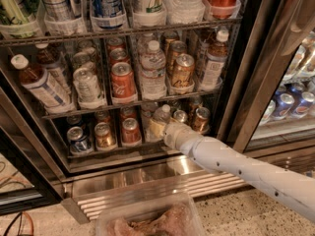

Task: Pick water bottle from bottom shelf of fridge

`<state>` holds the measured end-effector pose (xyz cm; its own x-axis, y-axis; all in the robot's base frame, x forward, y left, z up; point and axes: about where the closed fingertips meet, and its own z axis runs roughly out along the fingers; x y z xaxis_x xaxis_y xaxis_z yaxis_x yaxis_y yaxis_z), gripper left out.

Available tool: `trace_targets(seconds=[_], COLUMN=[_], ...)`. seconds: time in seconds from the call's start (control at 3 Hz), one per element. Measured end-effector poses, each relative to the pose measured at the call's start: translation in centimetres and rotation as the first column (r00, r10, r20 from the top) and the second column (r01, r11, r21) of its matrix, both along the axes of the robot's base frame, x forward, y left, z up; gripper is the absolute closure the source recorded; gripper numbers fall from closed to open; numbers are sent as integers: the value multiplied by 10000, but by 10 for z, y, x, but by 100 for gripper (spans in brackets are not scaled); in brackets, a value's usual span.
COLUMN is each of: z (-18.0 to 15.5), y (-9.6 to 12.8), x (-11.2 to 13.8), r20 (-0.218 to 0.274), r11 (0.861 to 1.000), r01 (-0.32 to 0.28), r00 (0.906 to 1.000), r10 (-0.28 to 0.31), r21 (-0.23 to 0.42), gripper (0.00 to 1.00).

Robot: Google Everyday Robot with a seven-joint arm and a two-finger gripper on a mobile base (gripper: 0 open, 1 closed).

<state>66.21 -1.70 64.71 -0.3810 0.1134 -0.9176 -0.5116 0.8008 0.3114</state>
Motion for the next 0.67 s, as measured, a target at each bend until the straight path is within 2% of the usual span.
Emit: trace_targets(seconds=[0.67], z=[5], y=[2], x=[-12], r20=[-44], r11=[9995], r01=[-34], r00=[10000], r10=[36], r21=[329], gripper=[100])
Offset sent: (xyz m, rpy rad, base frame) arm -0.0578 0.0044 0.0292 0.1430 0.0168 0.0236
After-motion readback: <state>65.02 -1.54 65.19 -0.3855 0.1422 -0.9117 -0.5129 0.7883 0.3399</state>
